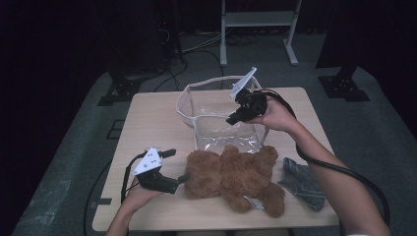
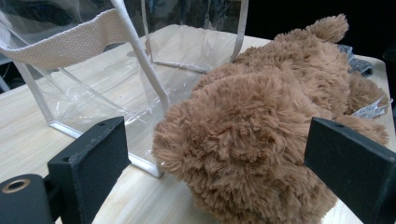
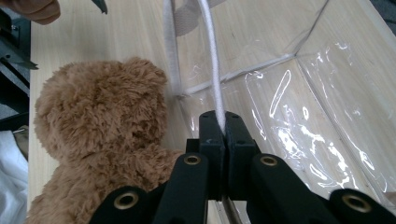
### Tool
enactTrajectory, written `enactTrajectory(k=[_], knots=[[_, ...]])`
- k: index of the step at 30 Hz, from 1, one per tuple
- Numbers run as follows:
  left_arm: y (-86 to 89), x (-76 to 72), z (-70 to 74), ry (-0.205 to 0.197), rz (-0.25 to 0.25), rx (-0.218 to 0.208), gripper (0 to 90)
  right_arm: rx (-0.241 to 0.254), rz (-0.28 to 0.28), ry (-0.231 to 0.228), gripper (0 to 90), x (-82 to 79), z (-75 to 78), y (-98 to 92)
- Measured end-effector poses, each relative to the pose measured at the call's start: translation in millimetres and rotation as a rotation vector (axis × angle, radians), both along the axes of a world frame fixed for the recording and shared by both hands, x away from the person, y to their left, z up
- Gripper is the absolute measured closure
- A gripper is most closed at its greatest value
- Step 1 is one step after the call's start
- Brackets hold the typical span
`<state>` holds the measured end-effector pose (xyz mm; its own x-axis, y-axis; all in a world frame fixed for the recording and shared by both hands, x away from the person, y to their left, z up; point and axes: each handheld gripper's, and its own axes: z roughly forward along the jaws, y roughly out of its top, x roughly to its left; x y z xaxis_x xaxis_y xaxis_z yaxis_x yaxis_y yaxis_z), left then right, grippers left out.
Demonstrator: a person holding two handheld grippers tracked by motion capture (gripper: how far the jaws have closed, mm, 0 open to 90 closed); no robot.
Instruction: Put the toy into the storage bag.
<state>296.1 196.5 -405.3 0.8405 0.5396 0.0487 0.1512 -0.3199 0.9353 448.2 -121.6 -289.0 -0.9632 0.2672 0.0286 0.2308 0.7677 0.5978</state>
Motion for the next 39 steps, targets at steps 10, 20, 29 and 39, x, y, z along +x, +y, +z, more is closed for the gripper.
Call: enactTrajectory(k=[10, 20, 29, 39], knots=[[-1.7, -1.7, 0.8, -0.011, -0.007, 0.005, 5.3, 0.009, 0.002, 0.001, 85.8, -1.6, -0.6, 1.7], [0.1, -1.2, 0.0, -0.013, -0.006, 0.007, 5.3, 0.136, -0.052, 0.012, 46.0, -1.9, 7.8, -13.6], [0.2, -2.3, -0.3, -0.011, -0.003, 0.007, 5.3, 0.196, -0.046, -0.059, 33.7, -33.2, 29.1, -31.2], [-1.7, -3.0, -2.0, -0.004, -0.004, 0.01, 5.3, 0.159, 0.073, -0.02, 29.1, -86.8, 5.1, -24.4]])
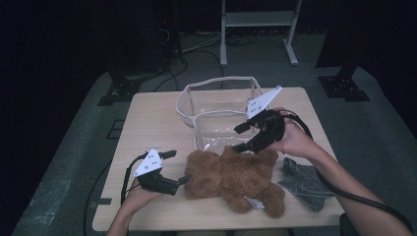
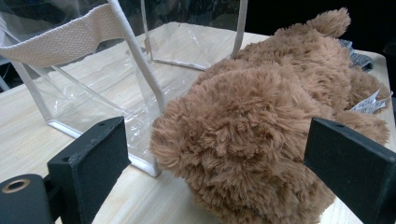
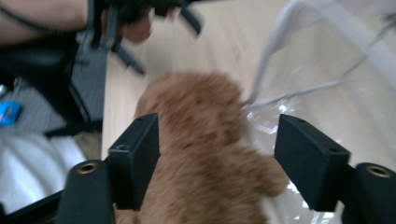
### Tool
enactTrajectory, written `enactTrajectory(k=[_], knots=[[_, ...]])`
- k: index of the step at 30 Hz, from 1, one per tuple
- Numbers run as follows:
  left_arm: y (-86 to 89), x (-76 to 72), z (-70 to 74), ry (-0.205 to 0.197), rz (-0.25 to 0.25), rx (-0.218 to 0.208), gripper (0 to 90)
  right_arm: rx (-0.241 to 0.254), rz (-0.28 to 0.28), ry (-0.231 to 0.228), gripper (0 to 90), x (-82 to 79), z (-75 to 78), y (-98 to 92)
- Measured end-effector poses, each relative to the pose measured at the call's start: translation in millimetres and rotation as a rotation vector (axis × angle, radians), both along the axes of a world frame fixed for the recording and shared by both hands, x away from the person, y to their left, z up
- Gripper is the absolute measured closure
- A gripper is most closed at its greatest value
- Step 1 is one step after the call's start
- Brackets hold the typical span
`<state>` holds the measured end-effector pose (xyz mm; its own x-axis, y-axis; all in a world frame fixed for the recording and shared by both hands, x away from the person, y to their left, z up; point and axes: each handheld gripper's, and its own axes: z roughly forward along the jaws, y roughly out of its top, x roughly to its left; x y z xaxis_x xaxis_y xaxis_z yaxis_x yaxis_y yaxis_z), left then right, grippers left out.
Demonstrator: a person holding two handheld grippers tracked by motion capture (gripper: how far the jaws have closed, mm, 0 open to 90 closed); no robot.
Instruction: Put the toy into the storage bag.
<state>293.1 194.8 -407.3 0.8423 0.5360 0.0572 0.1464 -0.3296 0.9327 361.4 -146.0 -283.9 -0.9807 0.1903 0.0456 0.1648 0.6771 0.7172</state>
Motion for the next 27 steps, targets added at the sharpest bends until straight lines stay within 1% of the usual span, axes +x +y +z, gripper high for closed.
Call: enactTrajectory(k=[3, 4, 5, 6, 9, 12, 14, 15, 16, 18, 20, 22, 24, 26, 27], knots=[[0.4, 0.1, -0.2, 0.0, 0.0, 0.0, 5.3, -0.033, 0.025, 0.019, 26.4, -10.0, -18.0, 7.2], [0.5, 0.3, -0.4, -0.001, 0.002, 0.001, 5.3, -0.033, 0.025, 0.019, 26.4, -10.0, -18.0, 7.2], [0.9, 0.5, -0.7, 0.001, 0.003, -0.001, 5.3, -0.052, 0.035, 0.031, 24.6, -13.9, -31.0, 11.4], [0.9, 0.5, -0.7, 0.001, 0.003, -0.001, 5.3, -0.065, 0.039, 0.038, 23.8, -15.5, -37.1, 13.2], [1.8, 0.5, -0.6, 0.001, 0.001, 0.001, 5.3, -0.078, 0.03, 0.057, 20.9, -18.5, -54.1, 17.0], [3.4, 0.7, -0.5, 0.002, -0.005, -0.002, 5.3, -0.096, 0.022, 0.048, 20.0, -18.9, -68.2, 18.2], [3.9, 1.1, -0.7, 0.004, -0.003, -0.007, 5.3, -0.092, 0.015, 0.043, 19.8, -18.5, -74.9, 17.8], [4.2, 1.3, -0.8, 0.005, -0.003, -0.008, 5.3, -0.093, 0.008, 0.053, 19.4, -18.8, -77.9, 17.8], [4.4, 1.5, -1.0, 0.005, -0.003, -0.008, 5.3, -0.1, 0.003, 0.048, 19.1, -19.1, -80.9, 18.0], [4.6, 1.7, -1.4, 0.008, -0.004, -0.006, 5.3, -0.121, -0.002, 0.014, 18.2, -19.7, -86.8, 18.6], [4.1, 1.9, -2.0, 0.012, -0.006, -0.003, 5.3, -0.118, -0.011, -0.001, 18.2, -21.2, -91.4, 18.4], [3.3, 2.1, -2.6, 0.014, -0.012, 0.002, 5.3, -0.115, -0.015, -0.017, 18.1, -22.6, -94.9, 18.6], [2.2, 2.0, -3.2, 0.016, -0.014, 0.001, 5.3, -0.114, -0.019, -0.014, 18.3, -22.7, -97.1, 18.5], [2.0, 2.2, -3.2, 0.016, -0.018, 0.003, 5.3, -0.12, -0.019, -0.024, 19.0, -22.7, -98.2, 18.5], [2.0, 2.2, -3.2, 0.017, -0.019, 0.002, 5.3, -0.121, -0.022, -0.022, 19.0, -22.7, -98.8, 18.8]])
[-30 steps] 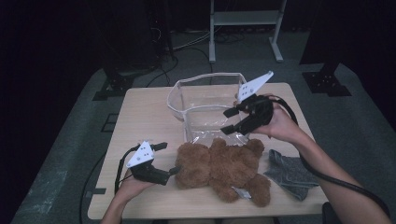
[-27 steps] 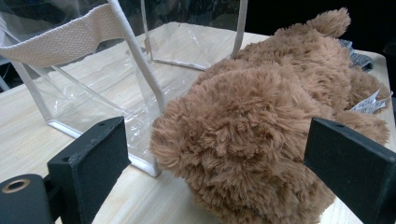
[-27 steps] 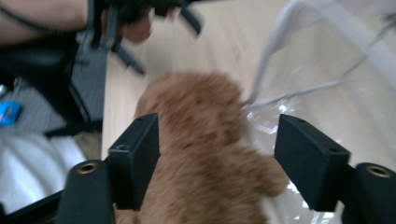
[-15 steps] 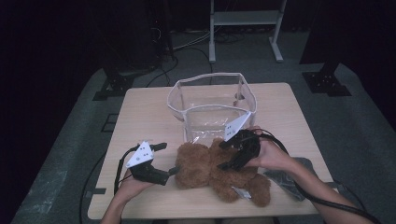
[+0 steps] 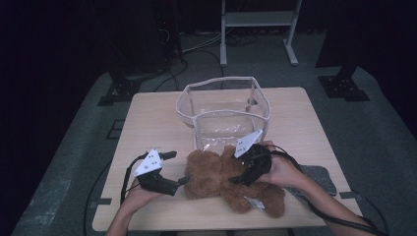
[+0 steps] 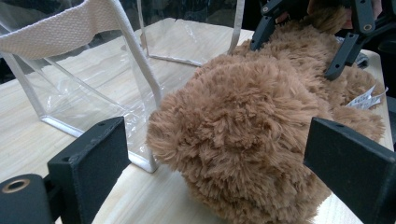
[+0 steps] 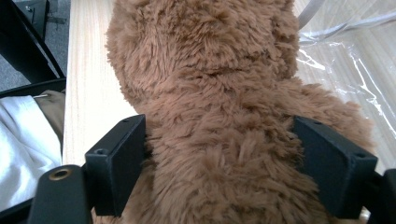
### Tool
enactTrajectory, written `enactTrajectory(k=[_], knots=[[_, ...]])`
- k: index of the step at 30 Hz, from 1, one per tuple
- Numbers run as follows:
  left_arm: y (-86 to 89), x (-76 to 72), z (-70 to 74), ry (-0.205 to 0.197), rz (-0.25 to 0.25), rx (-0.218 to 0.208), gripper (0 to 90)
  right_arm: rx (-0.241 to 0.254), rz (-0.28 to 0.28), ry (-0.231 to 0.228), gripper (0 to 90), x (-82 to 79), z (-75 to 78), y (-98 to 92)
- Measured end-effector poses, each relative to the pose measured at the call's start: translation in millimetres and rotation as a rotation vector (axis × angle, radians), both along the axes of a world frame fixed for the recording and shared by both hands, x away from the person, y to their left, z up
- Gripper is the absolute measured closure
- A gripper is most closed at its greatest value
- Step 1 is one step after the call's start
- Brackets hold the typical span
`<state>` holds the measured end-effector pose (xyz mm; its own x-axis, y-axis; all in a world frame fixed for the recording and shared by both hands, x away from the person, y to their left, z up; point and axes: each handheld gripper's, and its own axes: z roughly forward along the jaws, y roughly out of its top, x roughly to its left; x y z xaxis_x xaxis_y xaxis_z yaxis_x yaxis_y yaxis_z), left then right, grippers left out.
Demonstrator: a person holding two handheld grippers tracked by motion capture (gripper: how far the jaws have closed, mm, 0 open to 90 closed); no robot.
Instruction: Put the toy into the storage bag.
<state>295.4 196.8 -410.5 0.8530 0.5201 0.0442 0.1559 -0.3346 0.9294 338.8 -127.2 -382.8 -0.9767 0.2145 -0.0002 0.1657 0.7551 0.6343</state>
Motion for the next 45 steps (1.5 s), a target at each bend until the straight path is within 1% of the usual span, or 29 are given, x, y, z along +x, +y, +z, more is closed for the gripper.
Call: enactTrajectory(k=[5, 8, 15, 19, 22, 25, 29, 31, 32, 38, 42, 45], knots=[[0.8, 0.7, -0.7, 0.003, 0.004, -0.001, 5.3, -0.005, -0.004, 0.009, 18.9, 0.0, -4.7, 2.2], [2.2, 0.9, -0.7, 0.003, 0.006, 0.001, 5.3, -0.024, -0.003, -0.009, 21.3, -0.7, -5.8, 3.6], [3.9, 1.1, -0.5, 0.003, 0.01, -0.001, 5.3, -0.048, -0.004, -0.036, 20.7, -2.0, -9.6, 5.4], [5.1, 1.5, -0.6, 0.0, 0.015, -0.003, 5.3, -0.063, -0.003, -0.04, 21.6, -2.4, -12.4, 6.4], [7.5, 1.6, 0.3, -0.007, 0.024, -0.008, 5.3, -0.059, -0.009, -0.031, 23.2, -2.5, -15.7, 6.7], [8.2, 1.7, 0.2, -0.005, 0.03, -0.012, 5.3, -0.061, -0.005, -0.037, 26.4, -3.2, -16.6, 6.0], [11.0, 3.1, -0.2, -0.008, 0.041, -0.002, 5.3, -0.087, 0.003, -0.039, 29.8, -4.1, -19.5, 8.2], [12.3, 3.5, -0.6, -0.007, 0.045, -0.004, 5.2, -0.088, -0.003, -0.038, 32.0, -3.7, -20.4, 8.5], [15.0, 4.2, -1.1, -0.002, 0.057, -0.012, 5.3, -0.093, -0.004, -0.039, 33.3, -4.0, -20.9, 8.7], [18.8, 4.9, -0.5, -0.003, 0.068, -0.019, 5.3, -0.116, 0.003, -0.048, 44.8, -4.2, -24.0, 9.0], [18.1, 4.8, -1.1, 0.001, 0.067, -0.02, 5.3, -0.111, -0.01, -0.04, 53.3, -2.9, -24.2, 7.6], [18.0, 4.7, -1.5, 0.0, 0.068, -0.018, 5.3, -0.102, -0.016, -0.037, 56.3, -2.2, -23.8, 6.7]])
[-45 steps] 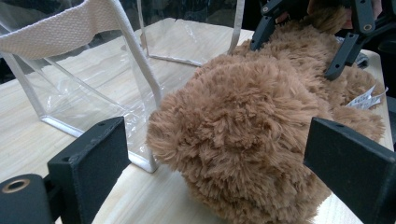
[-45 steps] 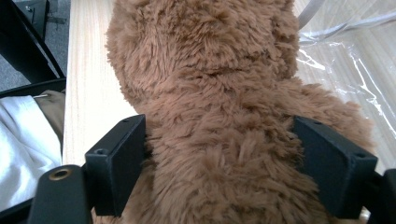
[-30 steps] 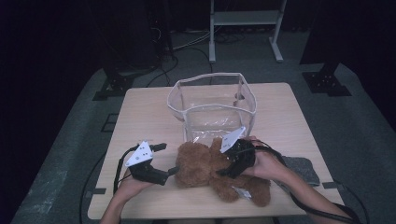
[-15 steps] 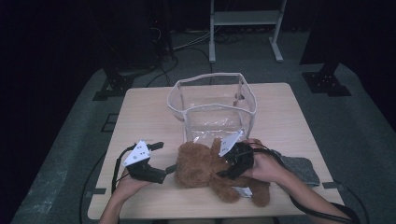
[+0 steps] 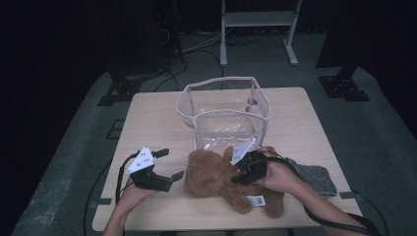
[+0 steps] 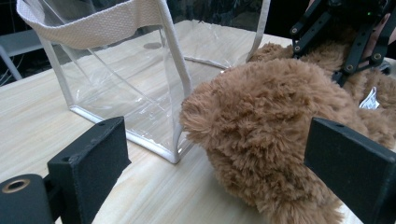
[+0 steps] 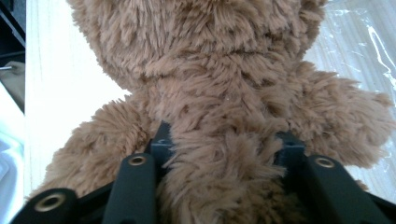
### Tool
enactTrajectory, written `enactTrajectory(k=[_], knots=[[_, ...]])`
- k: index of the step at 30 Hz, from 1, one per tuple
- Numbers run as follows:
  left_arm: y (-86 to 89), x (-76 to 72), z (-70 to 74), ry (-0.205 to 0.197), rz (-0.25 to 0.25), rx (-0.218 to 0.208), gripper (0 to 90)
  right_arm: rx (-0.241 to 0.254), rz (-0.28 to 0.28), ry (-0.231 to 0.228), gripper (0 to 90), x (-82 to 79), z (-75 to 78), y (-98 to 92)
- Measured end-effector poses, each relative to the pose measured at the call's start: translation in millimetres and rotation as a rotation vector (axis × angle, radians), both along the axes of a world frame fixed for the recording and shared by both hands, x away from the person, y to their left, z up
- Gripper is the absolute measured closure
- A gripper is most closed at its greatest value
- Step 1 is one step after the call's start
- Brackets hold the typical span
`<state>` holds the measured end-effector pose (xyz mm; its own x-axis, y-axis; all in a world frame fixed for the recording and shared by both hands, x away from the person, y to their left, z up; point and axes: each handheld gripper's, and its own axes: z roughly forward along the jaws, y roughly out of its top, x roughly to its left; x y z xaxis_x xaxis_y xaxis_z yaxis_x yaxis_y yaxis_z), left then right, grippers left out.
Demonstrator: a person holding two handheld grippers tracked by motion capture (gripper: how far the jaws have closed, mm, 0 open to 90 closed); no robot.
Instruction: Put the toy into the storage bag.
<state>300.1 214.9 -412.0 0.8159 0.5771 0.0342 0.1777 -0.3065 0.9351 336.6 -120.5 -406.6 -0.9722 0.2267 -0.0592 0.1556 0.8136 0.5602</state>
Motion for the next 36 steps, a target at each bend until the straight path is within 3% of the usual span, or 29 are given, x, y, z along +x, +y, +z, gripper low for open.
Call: enactTrajectory(k=[4, 11, 19, 32, 36], knots=[[3.1, 0.9, 0.1, 0.0, 0.008, -0.004, 5.3, 0.022, -0.018, -0.004, 66.2, 0.0, 8.1, -2.4], [8.7, 1.7, 1.1, 0.001, 0.022, -0.011, 5.3, 0.045, -0.033, 0.012, 71.5, 4.2, 18.7, -5.3], [14.2, 2.3, 1.9, 0.001, 0.04, -0.017, 5.3, 0.066, -0.034, 0.002, 73.7, -1.7, 30.3, -9.4], [25.4, 3.5, 1.3, -0.002, 0.08, -0.032, 5.3, 0.132, -0.016, 0.001, 73.7, -10.4, 65.8, -17.7], [26.4, 4.0, 0.6, 0.0, 0.082, -0.031, 5.3, 0.174, -0.009, 0.0, 73.9, -14.2, 82.3, -20.2]])
